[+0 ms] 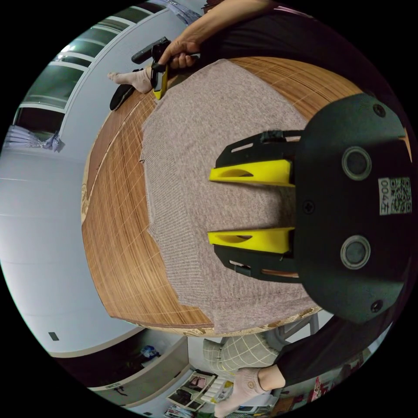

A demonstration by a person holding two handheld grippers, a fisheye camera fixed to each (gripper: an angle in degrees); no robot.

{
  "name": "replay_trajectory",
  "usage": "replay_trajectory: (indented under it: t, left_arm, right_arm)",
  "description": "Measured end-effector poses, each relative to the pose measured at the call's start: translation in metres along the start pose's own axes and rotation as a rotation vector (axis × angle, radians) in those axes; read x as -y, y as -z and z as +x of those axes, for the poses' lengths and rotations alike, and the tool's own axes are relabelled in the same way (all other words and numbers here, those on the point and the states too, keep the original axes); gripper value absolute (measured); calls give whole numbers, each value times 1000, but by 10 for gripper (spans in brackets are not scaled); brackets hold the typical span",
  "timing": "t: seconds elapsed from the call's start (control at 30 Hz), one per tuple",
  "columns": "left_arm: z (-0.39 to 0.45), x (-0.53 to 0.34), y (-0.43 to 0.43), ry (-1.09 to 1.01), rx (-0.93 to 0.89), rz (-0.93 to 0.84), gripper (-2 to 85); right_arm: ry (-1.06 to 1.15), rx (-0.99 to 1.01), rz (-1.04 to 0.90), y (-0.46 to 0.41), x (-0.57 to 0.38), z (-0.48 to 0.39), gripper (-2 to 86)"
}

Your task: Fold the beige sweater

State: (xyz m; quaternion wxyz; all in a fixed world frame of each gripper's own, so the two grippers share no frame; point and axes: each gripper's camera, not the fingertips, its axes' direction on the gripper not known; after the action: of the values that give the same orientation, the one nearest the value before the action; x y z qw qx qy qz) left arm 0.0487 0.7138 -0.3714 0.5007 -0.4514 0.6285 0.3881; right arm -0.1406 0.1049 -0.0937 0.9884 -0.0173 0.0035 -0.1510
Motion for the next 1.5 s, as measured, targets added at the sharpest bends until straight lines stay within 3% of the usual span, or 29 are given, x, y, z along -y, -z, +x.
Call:
replay_trajectory:
  t: [0.17, 0.4, 0.57, 0.73, 0.87, 1.0, 1.4, 1.5]
  left_arm:
    - [-1, 2, 0, 2, -2, 0, 147]
    - [-1, 3, 0, 1, 3, -1, 146]
    - [0, 3, 2, -1, 9, -2, 146]
    - [-1, 3, 3, -1, 10, -2, 146]
    - [-1, 2, 5, -3, 13, -2, 146]
    - [-2, 2, 7, -2, 14, -2, 146]
    - [-8, 3, 21, -1, -67, -10, 156]
    - [-21, 0, 47, 35, -41, 95, 156]
  right_arm:
    - [100, -247, -19, -16, 0, -31, 27]
    - [128, -307, 12, -21, -8, -50, 57]
    - [246, -362, 155, -12, -31, -94, 85]
    - [397, -351, 115, -49, -57, -148, 114]
    - [505, -451, 73, -87, -73, -184, 131]
    - [506, -528, 29, -114, -76, -189, 137]
    - [518, -514, 59, -125, -86, -206, 119]
    - [546, -544, 62, -129, -92, -212, 124]
